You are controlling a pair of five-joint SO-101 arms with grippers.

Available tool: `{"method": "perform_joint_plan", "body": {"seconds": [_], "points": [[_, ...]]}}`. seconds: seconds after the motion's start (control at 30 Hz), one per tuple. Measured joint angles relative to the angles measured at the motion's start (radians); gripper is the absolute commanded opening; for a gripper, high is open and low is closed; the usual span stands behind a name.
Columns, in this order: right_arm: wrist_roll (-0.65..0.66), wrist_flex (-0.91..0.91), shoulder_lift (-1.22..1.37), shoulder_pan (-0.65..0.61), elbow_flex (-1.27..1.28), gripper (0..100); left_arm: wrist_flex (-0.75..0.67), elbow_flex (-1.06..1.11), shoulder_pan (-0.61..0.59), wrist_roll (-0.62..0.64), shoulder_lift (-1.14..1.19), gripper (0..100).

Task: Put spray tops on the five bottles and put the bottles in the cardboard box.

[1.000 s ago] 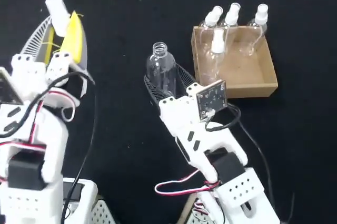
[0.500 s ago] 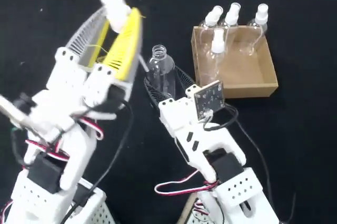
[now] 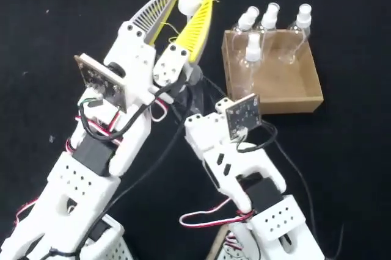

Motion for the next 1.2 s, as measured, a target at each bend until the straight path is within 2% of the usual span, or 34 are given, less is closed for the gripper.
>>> {"method": "perform_joint_plan", "body": {"seconds": [0.63, 1.0, 1.2], "points": [[0.0, 0.0, 0.0, 0.0, 0.015, 1.1, 0.0, -0.066, 0.0, -0.006, 0.006, 3], [0.0, 0.0, 0.0, 0.0, 0.015, 1.1, 0.0, 0.06, -0.083, -0.003, 0.006, 3], [0.002, 0.0, 0.0, -0.002, 0.015, 1.1, 0.0, 0.081, -0.087, -0.003, 0.006, 3]]}}
